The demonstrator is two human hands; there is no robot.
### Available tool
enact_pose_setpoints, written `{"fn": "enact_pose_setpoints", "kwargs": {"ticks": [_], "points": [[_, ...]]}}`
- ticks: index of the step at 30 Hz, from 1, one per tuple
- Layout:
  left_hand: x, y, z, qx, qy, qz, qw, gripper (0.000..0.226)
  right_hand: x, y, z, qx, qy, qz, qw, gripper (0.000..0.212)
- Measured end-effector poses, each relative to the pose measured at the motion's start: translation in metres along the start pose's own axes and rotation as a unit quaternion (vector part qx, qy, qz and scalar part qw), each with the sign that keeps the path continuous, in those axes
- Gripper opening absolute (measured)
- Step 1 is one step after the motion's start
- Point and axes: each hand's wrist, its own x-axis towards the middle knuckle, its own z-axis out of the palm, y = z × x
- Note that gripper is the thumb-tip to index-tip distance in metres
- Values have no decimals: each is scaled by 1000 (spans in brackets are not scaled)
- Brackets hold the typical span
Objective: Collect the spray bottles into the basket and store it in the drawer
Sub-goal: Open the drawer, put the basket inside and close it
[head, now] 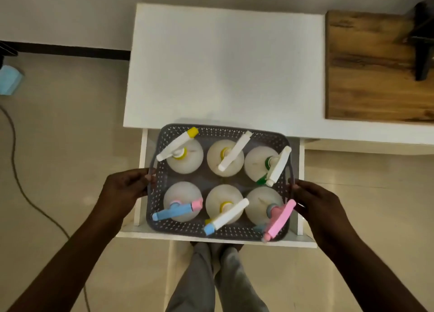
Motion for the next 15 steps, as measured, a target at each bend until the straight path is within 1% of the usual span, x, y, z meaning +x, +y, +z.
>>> {"fn": "enact_pose_setpoints", "kwargs": {"ticks": [4, 7, 11, 15], "points": [[-1, -32, -2, -11, 3, -35, 999, 21, 0, 26, 4, -2, 15, 11, 1000, 18], [8, -51, 1, -4, 2, -52, 999, 30, 8, 38, 9, -7, 19, 16, 1000, 19], [25, -68, 10, -3, 13, -74, 997, 36, 28, 53, 14, -12, 29, 27, 999, 19], [45, -82, 25, 4, 31, -85, 996, 37, 55, 69, 21, -5, 42, 35, 998, 18]]}}
